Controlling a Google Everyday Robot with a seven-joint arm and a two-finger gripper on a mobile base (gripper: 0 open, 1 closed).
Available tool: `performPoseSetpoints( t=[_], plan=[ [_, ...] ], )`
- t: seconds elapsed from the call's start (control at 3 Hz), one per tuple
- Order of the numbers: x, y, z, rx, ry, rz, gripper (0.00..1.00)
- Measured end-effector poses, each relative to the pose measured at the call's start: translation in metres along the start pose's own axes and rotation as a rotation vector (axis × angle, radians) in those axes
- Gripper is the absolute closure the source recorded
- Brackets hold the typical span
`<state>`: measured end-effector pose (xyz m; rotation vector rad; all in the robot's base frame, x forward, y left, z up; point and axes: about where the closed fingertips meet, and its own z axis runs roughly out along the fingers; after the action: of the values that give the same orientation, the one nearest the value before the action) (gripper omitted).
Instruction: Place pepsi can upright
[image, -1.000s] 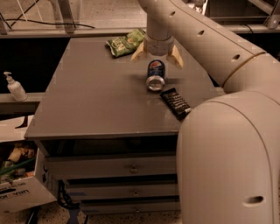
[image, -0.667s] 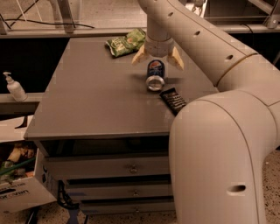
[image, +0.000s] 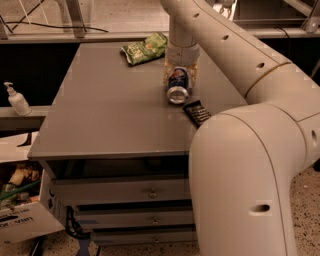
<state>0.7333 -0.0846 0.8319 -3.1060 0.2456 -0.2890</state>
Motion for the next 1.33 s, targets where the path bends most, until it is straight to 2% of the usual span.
performPoseSetpoints(
  t=[0.33, 0.67, 1.0, 1.33],
  plan=[
    [0.000, 0.000, 0.001, 0.004, -0.009, 0.000, 0.64],
    [-0.006, -0.003, -0.012, 0.057, -0.014, -0.009, 0.87],
    [-0.016, -0.011, -0.038, 0.163, -0.014, -0.051, 1.00],
    [-0.030, -0.023, -0.064, 0.293, -0.024, -0.095, 1.00]
  ],
)
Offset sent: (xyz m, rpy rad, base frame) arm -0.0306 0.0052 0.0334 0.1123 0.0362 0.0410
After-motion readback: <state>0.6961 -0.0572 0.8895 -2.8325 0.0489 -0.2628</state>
